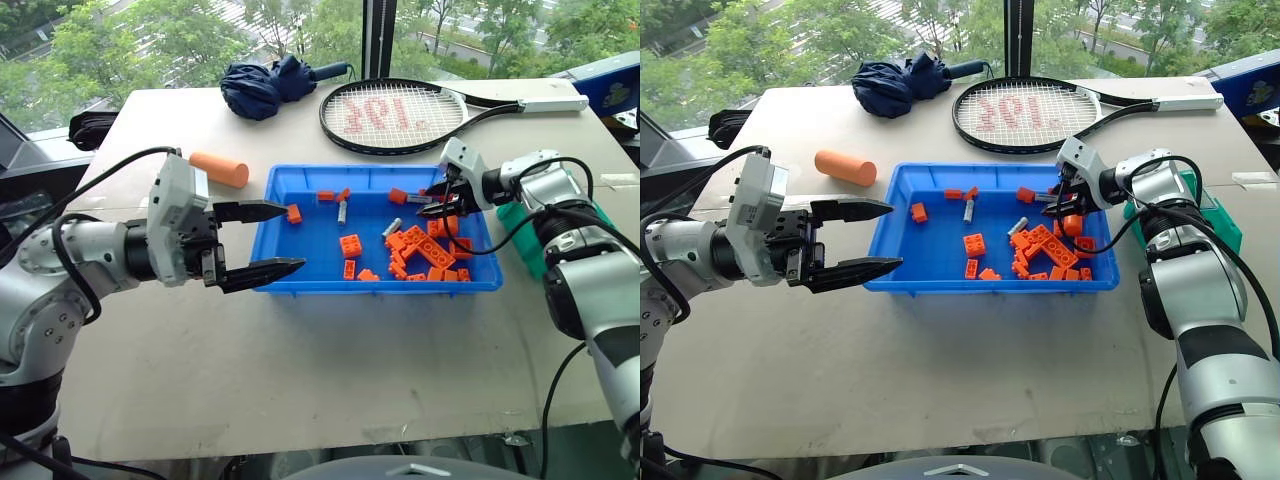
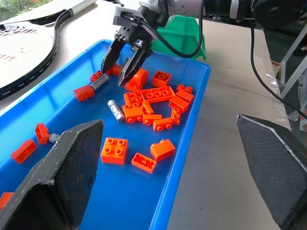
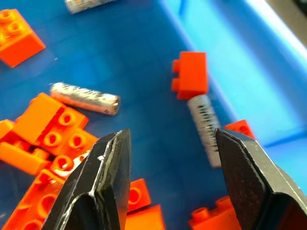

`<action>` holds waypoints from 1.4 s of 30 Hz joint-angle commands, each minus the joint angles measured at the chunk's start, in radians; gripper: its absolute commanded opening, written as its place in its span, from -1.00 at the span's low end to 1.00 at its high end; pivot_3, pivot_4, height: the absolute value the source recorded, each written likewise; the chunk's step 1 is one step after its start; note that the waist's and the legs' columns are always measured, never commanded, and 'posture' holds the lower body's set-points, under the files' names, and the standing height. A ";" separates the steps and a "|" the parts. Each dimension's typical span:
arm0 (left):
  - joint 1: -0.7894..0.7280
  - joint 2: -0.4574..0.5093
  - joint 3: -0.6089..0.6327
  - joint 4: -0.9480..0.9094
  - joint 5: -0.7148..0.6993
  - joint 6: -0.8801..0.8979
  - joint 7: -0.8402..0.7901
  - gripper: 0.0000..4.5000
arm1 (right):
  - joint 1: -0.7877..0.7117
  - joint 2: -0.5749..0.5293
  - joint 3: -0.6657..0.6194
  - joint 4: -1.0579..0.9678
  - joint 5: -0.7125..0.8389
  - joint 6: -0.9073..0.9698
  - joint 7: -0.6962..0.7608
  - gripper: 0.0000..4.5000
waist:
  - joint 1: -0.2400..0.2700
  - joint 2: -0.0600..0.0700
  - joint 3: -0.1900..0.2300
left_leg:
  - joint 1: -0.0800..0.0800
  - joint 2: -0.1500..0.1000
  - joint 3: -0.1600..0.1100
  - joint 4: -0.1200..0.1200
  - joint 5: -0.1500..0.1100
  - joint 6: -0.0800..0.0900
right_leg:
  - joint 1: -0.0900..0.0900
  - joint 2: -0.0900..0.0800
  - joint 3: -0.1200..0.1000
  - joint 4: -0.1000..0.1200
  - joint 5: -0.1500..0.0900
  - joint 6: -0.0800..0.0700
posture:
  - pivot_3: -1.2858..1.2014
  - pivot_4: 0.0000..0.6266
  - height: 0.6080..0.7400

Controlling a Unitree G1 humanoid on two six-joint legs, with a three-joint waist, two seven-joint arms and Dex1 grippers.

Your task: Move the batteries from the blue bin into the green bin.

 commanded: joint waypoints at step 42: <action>-0.019 0.007 0.005 -0.007 0.047 -0.015 0.033 1.00 | -0.023 0.017 -0.070 -0.116 -0.035 0.103 -0.004 -0.96 | -0.017 0.001 0.001 | -0.001 0.000 0.000 -0.001 0.000 -0.001 | -0.001 0.000 0.000 0.001 0.000 0.000 | 0.03 -0.52 1.00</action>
